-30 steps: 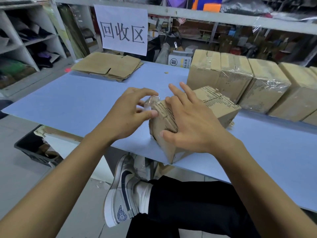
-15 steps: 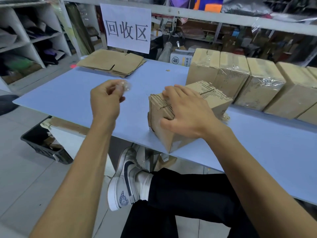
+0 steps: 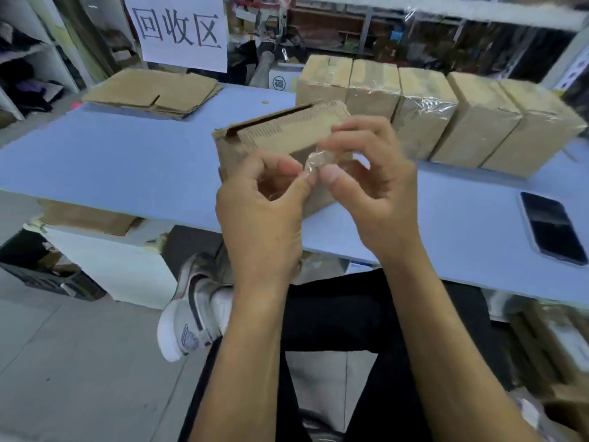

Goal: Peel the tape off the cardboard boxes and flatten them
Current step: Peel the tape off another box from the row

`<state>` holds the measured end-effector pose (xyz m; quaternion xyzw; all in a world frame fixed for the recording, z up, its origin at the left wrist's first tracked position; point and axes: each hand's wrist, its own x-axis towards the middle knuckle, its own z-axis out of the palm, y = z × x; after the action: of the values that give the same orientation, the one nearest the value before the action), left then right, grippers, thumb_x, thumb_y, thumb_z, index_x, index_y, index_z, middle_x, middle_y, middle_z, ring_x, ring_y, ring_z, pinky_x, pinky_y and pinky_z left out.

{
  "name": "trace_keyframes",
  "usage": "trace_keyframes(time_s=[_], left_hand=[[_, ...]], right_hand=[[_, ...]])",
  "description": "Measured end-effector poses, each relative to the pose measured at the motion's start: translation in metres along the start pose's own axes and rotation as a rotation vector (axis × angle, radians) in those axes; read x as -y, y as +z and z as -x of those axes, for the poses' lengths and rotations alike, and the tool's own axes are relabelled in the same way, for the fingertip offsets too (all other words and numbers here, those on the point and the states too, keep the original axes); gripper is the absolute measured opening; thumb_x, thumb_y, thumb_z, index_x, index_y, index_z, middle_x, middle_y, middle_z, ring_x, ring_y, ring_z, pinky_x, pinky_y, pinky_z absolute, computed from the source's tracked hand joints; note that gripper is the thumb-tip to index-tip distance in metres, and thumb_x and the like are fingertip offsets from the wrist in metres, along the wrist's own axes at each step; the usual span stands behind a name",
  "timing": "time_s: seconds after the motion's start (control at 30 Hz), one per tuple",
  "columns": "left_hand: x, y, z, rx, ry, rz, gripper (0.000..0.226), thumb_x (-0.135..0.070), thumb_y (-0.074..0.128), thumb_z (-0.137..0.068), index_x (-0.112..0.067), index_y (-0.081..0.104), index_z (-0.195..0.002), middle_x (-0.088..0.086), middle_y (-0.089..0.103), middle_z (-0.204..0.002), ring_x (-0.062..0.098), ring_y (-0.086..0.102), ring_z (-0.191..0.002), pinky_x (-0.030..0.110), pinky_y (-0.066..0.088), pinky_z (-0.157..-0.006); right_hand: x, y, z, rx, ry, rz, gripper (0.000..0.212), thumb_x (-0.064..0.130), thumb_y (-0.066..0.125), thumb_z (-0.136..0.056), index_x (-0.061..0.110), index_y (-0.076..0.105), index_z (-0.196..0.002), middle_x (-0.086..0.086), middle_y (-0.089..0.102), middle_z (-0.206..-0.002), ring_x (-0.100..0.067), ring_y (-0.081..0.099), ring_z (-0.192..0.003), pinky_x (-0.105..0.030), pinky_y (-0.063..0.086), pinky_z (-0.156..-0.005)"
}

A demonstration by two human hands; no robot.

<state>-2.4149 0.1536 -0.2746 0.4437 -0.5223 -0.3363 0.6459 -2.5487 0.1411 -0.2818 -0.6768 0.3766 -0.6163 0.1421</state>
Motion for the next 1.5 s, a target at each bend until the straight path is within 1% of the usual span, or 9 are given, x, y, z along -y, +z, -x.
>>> trace_keyframes(time_s=[0.2,0.37,0.47,0.83,1.0,1.1,1.2,1.33,1.5], left_hand=[[0.027,0.041,0.018,0.307,-0.128,0.202,0.012,0.000,0.077,-0.085,-0.007,0.072,-0.093,-0.002,0.076,-0.100,0.004,0.070,-0.092,0.021,0.053,-0.083],[0.060,0.060,0.013,0.469,-0.191,0.247,0.034,-0.003,0.069,-0.091,-0.014,0.068,-0.123,-0.001,0.070,-0.125,0.012,0.060,-0.124,0.022,0.048,-0.097],[0.080,0.077,-0.001,0.492,-0.204,0.040,0.032,-0.005,0.066,-0.094,-0.019,0.068,-0.122,-0.003,0.069,-0.125,0.005,0.061,-0.120,0.023,0.048,-0.102],[0.126,0.068,-0.045,0.433,-0.133,-0.239,0.028,-0.026,0.064,-0.085,-0.032,0.066,-0.113,-0.011,0.067,-0.124,0.005,0.059,-0.121,0.039,0.044,-0.110],[0.123,0.069,-0.040,0.430,-0.084,-0.274,0.024,-0.008,0.064,-0.094,-0.025,0.070,-0.111,-0.013,0.067,-0.123,0.002,0.058,-0.120,0.032,0.044,-0.108],[0.114,0.068,-0.031,0.398,-0.076,-0.251,0.023,-0.008,0.064,-0.094,-0.024,0.071,-0.108,-0.014,0.068,-0.119,0.001,0.059,-0.119,0.030,0.044,-0.107],[0.098,0.059,-0.016,0.371,-0.064,-0.227,0.023,-0.009,0.064,-0.094,-0.027,0.072,-0.106,-0.017,0.070,-0.113,-0.002,0.060,-0.115,0.022,0.045,-0.103],[0.076,0.038,0.002,0.247,-0.046,-0.232,0.022,-0.009,0.064,-0.094,-0.028,0.073,-0.099,-0.020,0.071,-0.102,0.001,0.064,-0.106,0.021,0.049,-0.093],[0.046,0.010,-0.001,-0.289,0.077,-0.191,0.010,-0.009,0.062,-0.090,-0.018,0.066,-0.094,-0.011,0.066,-0.090,0.009,0.063,-0.088,0.028,0.054,-0.079]], right_hand=[[-0.020,-0.052,0.030,-0.101,0.159,0.067,0.020,0.007,0.075,-0.088,0.019,0.072,-0.104,-0.004,0.069,-0.100,-0.019,0.068,-0.096,-0.035,0.057,-0.083],[-0.042,-0.087,0.018,-0.454,0.306,-0.087,0.016,0.005,0.076,-0.088,0.014,0.075,-0.102,-0.013,0.074,-0.097,-0.022,0.069,-0.093,-0.033,0.056,-0.084],[-0.065,-0.089,0.005,-0.364,0.371,0.035,0.029,0.006,0.076,-0.087,0.019,0.068,-0.112,0.001,0.074,-0.099,-0.009,0.069,-0.094,-0.018,0.051,-0.083],[-0.181,-0.047,-0.020,-0.043,0.413,0.393,0.027,0.006,0.056,-0.096,0.011,0.067,-0.120,-0.001,0.072,-0.114,-0.016,0.064,-0.107,-0.014,0.042,-0.088],[-0.188,-0.048,-0.017,0.154,0.511,0.556,0.042,0.015,0.043,-0.100,0.011,0.052,-0.140,-0.006,0.056,-0.142,-0.028,0.035,-0.144,-0.034,0.032,-0.111],[-0.174,-0.048,-0.016,0.275,0.606,0.539,0.076,0.026,0.043,-0.087,0.014,0.021,-0.159,-0.003,0.030,-0.162,-0.021,0.009,-0.154,-0.036,0.022,-0.117],[-0.162,-0.048,-0.012,0.148,0.576,0.453,0.095,0.028,0.044,-0.075,0.017,0.007,-0.162,0.001,0.018,-0.167,-0.017,0.006,-0.155,-0.023,0.014,-0.111],[-0.137,-0.044,-0.002,-0.083,0.434,0.425,0.080,0.016,0.050,-0.081,0.012,0.026,-0.158,0.006,0.036,-0.156,-0.014,0.029,-0.147,-0.008,0.017,-0.110],[-0.096,-0.012,-0.012,-0.115,0.432,0.229,0.058,0.018,0.056,-0.094,0.019,0.042,-0.150,0.013,0.049,-0.139,0.018,0.043,-0.118,-0.002,0.031,-0.098]])
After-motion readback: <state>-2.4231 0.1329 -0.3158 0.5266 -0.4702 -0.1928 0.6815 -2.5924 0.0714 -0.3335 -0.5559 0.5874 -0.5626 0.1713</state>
